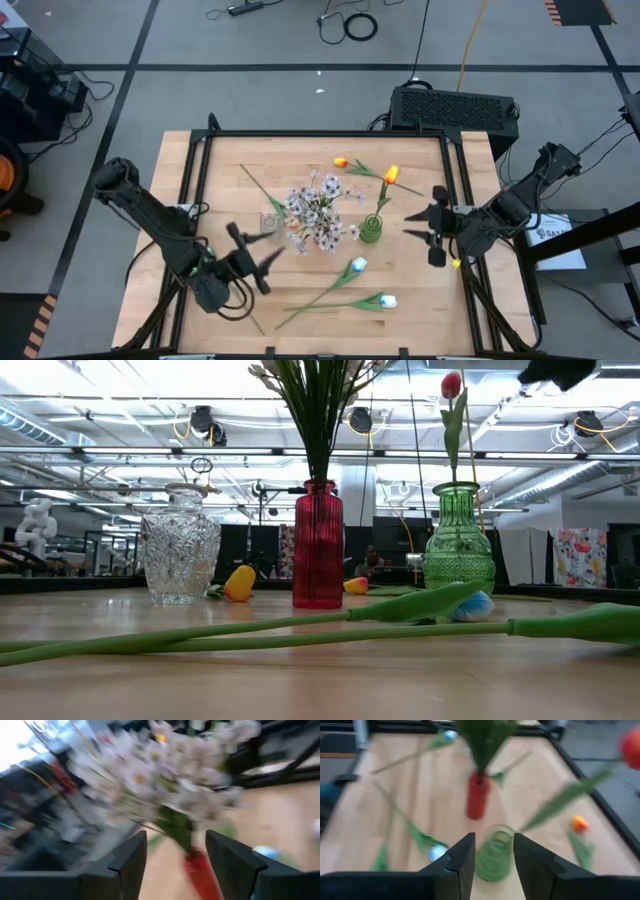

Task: Sort flowers into vase by color
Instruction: Put the right yellow tulip into the green vase

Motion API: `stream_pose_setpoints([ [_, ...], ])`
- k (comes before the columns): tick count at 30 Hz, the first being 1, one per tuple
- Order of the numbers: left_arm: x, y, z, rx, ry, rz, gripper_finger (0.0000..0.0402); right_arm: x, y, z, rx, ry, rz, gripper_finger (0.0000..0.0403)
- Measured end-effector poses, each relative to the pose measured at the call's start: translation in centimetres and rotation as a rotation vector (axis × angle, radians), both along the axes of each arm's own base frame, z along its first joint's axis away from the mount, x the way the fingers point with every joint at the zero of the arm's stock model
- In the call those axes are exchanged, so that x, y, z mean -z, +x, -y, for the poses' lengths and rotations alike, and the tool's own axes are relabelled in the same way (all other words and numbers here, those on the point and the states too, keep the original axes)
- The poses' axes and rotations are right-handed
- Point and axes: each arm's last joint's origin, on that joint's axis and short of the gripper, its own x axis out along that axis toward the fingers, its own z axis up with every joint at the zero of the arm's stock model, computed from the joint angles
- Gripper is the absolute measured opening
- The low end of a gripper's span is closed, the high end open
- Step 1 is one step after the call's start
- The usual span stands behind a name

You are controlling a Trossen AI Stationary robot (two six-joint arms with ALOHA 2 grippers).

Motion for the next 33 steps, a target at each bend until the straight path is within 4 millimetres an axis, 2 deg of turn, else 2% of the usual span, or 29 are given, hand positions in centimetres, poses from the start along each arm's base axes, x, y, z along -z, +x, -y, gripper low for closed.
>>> stream_pose_setpoints([
  [2, -1.2, -0.3, -0.1, -0.012, 0.048, -0.005, 0.0208, 0.1, -0.4, 0.4, 0.047, -0.012, -0.007, 0.0125],
  [4, -2.3, -0.5, -0.3, -0.016, 0.019, 0.028, 0.0208, 0.4, -0.8, 0.9, 0.106, -0.029, -0.021, 0.0125],
  [7, -3.2, -0.9, -0.9, -0.015, 0.062, 0.006, 0.0208, 1.0, -1.3, 1.8, 0.238, -0.075, -0.044, 0.0125],
  [11, -4.0, -1.5, -2.3, -0.023, 0.087, -0.019, 0.0208, 2.9, -1.3, 2.7, 0.324, -0.122, -0.106, 0.0125],
  [15, -5.2, -2.9, -4.4, 0.008, 0.037, -0.028, 0.0208, 4.8, -1.2, 3.9, 0.408, -0.181, -0.158, 0.0125],
  [21, -7.1, -5.2, -7.9, 0.061, -0.032, -0.034, 0.0208, 4.4, 0.0, 5.3, 0.407, -0.150, -0.163, 0.0125],
  [26, -8.3, -6.2, -10.1, 0.069, -0.092, -0.002, 0.0208, 4.0, 1.0, 7.5, 0.411, -0.148, -0.190, 0.0125],
  [30, -8.1, -6.1, -11.0, 0.070, -0.100, -0.033, 0.0208, 3.5, 2.2, 9.7, 0.329, -0.130, -0.185, 0.0125],
  [33, -7.3, -5.8, -11.5, 0.037, -0.125, -0.045, 0.0208, 3.8, 2.4, 11.9, 0.364, -0.124, -0.229, 0.0125],
])
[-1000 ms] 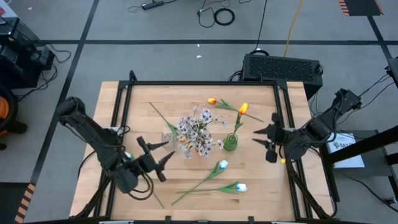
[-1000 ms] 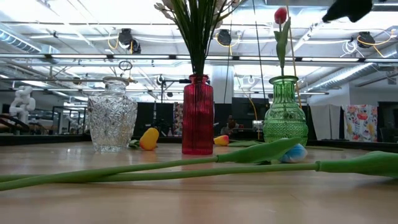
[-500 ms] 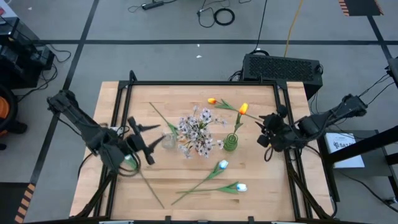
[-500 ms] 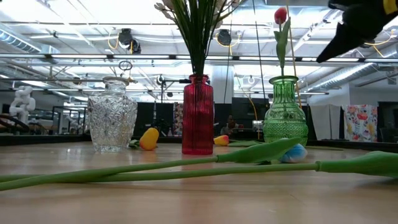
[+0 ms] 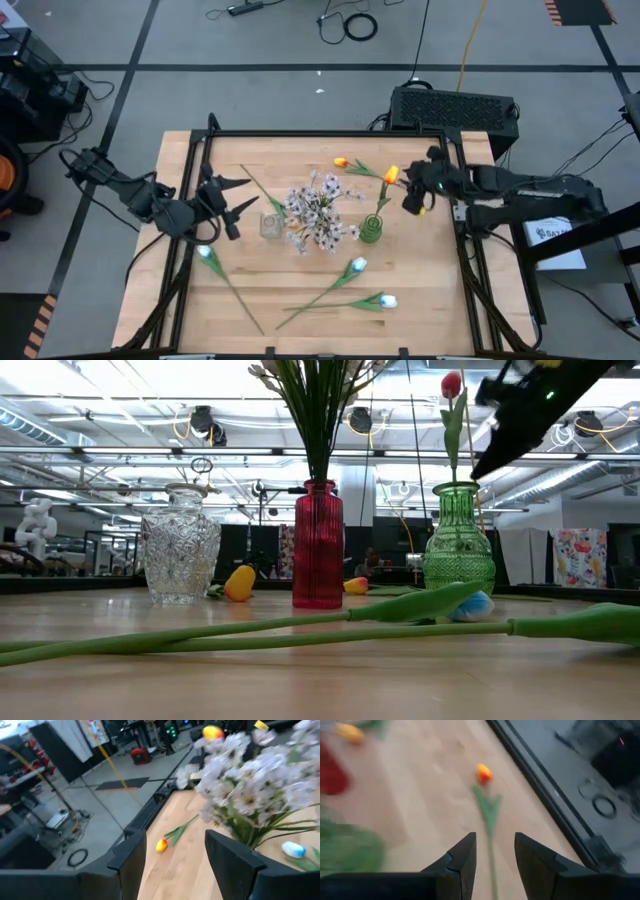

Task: Sort flowers into vase by color
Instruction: Put the right yellow tulip into the green vase

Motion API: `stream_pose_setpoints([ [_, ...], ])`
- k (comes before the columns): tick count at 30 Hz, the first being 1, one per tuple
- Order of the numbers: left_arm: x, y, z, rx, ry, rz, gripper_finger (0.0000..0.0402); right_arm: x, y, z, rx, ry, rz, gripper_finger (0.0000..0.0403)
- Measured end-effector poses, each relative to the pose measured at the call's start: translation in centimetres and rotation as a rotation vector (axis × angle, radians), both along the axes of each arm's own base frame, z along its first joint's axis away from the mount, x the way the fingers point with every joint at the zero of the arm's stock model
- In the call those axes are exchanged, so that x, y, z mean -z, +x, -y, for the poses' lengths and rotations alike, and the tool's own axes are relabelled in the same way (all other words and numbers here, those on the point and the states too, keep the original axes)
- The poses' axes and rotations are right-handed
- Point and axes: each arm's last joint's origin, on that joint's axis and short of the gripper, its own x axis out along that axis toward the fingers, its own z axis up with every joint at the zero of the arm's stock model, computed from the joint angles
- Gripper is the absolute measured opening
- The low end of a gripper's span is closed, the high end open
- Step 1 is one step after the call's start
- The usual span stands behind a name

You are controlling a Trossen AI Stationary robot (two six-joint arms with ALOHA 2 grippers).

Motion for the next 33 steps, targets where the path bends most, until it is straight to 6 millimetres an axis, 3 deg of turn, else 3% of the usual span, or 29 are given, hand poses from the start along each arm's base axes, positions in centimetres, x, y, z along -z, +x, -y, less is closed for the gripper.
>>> stream_pose_setpoints([
  [5, 2.3, 0.4, -0.9, -0.060, 0.046, -0.086, 0.0208, 1.3, 0.8, 4.8, 0.046, 0.099, -0.036, 0.0126],
  [10, 2.3, 0.5, -1.8, -0.115, 0.047, -0.086, 0.0208, 4.5, 2.1, 9.5, 0.053, 0.230, -0.093, 0.0126],
  [15, 2.3, 0.5, -1.9, -0.095, 0.032, -0.089, 0.0208, 7.9, 2.6, 12.6, 0.018, 0.363, -0.134, 0.0126],
  [22, 2.3, 0.6, -1.8, -0.093, 0.030, -0.087, 0.0208, 11.6, 2.9, 13.0, -0.054, 0.539, -0.245, 0.0137],
  [28, 2.3, 0.6, -1.8, -0.096, 0.015, -0.078, 0.0208, 13.0, 3.5, 13.0, 0.008, 0.444, -0.289, 0.0160],
  [33, 2.3, 0.6, -1.8, -0.091, 0.006, -0.076, 0.0208, 13.0, 3.8, 12.8, 0.023, 0.418, -0.296, 0.0166],
])
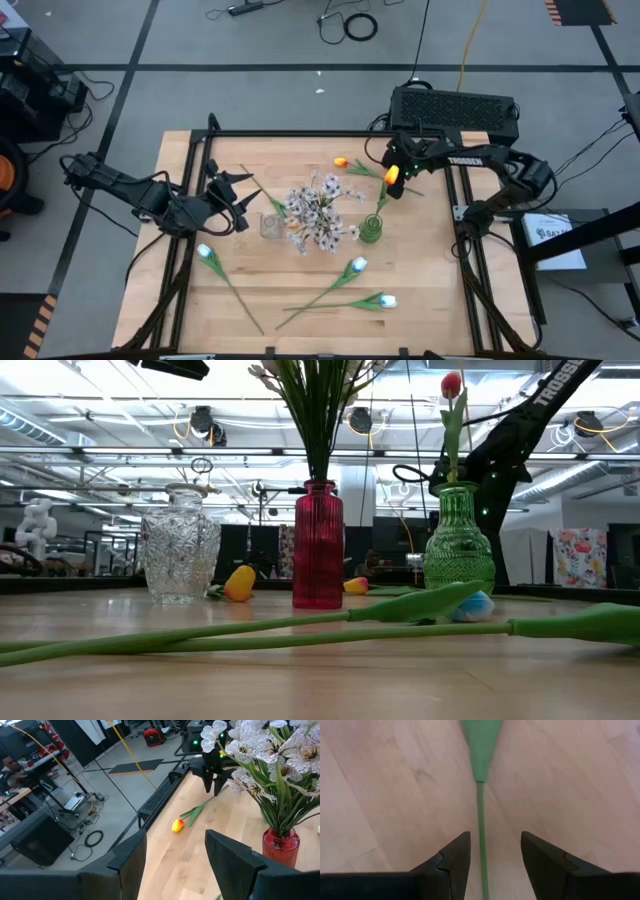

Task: Sort flowers into vase by color
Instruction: Put the right yellow tulip into the green vase

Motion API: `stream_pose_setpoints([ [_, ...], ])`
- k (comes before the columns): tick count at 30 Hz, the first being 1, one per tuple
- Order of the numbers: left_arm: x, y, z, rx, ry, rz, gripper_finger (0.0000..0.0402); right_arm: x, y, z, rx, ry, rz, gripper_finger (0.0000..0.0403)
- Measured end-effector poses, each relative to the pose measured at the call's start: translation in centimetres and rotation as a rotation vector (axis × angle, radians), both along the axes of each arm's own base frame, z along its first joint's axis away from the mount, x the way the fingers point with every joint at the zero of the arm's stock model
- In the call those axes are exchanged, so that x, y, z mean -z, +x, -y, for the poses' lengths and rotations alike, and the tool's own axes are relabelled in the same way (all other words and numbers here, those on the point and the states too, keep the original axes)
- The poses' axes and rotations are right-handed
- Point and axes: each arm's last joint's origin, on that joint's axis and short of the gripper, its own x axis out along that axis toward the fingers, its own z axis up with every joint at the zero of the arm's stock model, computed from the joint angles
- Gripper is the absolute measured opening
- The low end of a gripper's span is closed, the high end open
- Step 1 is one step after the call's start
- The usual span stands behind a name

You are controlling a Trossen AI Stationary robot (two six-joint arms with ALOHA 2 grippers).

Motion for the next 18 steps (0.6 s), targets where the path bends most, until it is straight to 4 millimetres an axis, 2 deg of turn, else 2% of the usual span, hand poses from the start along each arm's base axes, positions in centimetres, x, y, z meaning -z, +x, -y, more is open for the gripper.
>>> stream_pose_setpoints([
  [10, 0.0, 0.0, 0.0, 0.006, -0.004, -0.001, 0.0208, 0.5, 0.6, -0.4, 0.006, -0.044, -0.049, 0.0145],
  [18, 0.0, 0.0, 0.0, 0.006, -0.004, -0.001, 0.0208, 1.7, 0.8, -0.3, 0.019, -0.010, -0.084, 0.0120],
])
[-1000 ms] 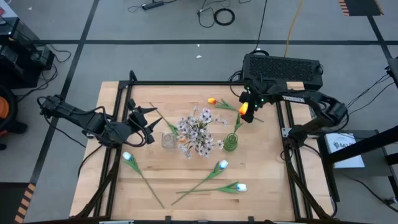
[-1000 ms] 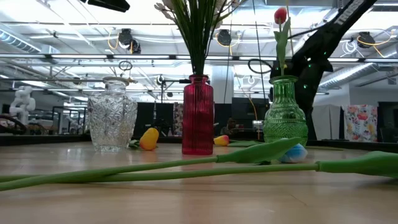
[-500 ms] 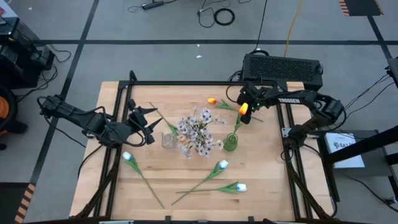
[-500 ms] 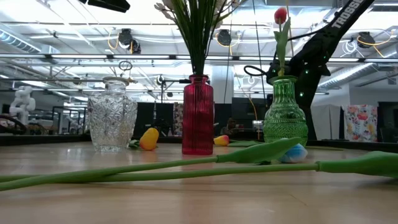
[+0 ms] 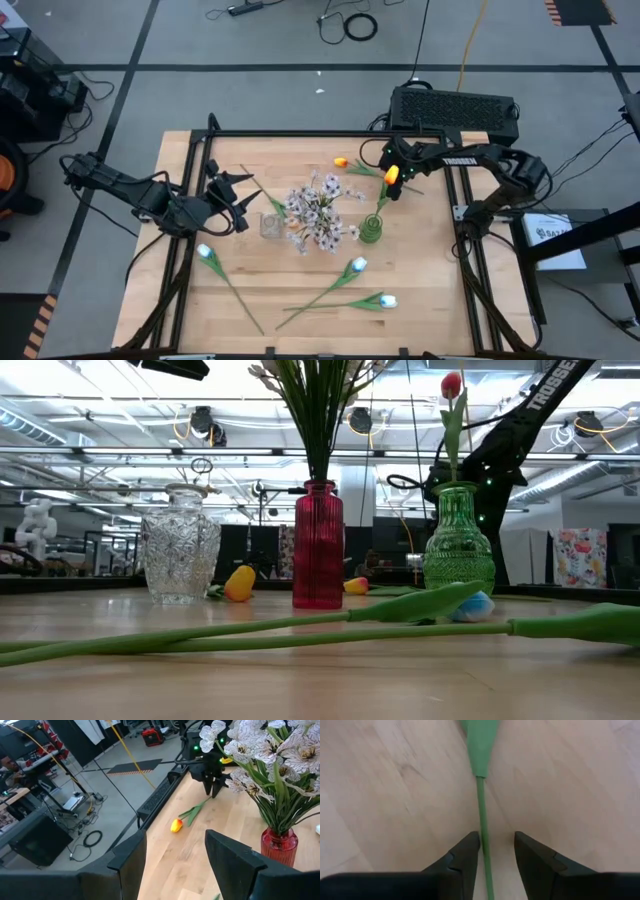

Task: Sort flowers into vase by color
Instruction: Put the right yellow tulip into the green vase

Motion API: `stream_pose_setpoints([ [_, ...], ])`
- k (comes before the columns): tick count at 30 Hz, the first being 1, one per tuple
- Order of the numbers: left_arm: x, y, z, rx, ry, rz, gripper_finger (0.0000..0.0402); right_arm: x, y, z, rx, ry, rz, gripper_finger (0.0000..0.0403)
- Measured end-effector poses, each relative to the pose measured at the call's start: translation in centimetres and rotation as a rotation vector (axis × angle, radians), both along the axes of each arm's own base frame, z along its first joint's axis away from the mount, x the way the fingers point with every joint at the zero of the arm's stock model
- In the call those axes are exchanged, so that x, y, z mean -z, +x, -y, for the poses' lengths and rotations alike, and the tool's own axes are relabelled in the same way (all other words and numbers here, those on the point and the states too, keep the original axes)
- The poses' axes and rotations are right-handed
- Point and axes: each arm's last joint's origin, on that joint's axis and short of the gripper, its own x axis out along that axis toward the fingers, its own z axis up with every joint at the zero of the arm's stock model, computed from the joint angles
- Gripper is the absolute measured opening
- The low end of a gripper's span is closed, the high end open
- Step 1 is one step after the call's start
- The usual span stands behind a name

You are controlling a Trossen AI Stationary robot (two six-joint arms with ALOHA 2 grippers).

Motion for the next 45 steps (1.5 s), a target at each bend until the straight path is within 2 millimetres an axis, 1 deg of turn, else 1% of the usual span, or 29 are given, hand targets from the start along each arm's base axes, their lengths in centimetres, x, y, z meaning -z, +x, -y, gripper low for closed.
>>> stream_pose_setpoints([
  [4, 0.0, 0.0, 0.0, 0.000, 0.000, 0.000, 0.0208, 0.6, 0.0, 0.0, 0.009, 0.019, -0.022, 0.0083],
  [9, 0.0, 0.0, 0.0, 0.000, 0.000, 0.000, 0.0208, 0.5, 0.0, 0.0, 0.011, 0.016, -0.022, 0.0014],
  [12, 0.0, 0.0, 0.0, 0.000, 0.000, 0.000, 0.0208, 0.1, -0.1, 0.0, 0.018, -0.003, -0.012, 0.0008],
  [17, 0.0, 0.0, 0.0, 0.000, 0.000, -0.001, 0.0208, -1.2, -0.6, -0.5, 0.051, -0.040, -0.009, 0.0003],
  [23, 0.1, 0.1, 0.1, 0.017, -0.008, -0.008, 0.0208, -4.7, -1.5, -1.2, 0.114, -0.085, 0.113, 0.0001],
  [29, 0.2, 0.2, 0.1, 0.011, -0.023, -0.004, 0.0208, -9.6, -3.2, -2.5, 0.193, -0.181, 0.335, 0.0001],
  [32, 0.2, 0.2, 0.1, 0.010, -0.025, -0.003, 0.0208, -12.3, -4.6, -3.6, 0.211, -0.252, 0.468, 0.0001],
  [37, 0.2, 0.2, 0.1, 0.010, -0.026, -0.002, 0.0208, -16.3, -7.7, -5.9, 0.265, -0.404, 0.667, 0.0000],
  [41, 0.2, 0.2, 0.1, 0.010, -0.026, -0.002, 0.0208, -18.4, -10.2, -7.8, 0.267, -0.492, 0.803, 0.0000],
  [45, 0.2, 0.2, 0.1, 0.010, -0.026, -0.002, 0.0208, -19.6, -12.0, -9.7, 0.200, -0.507, 0.935, 0.0000],
])
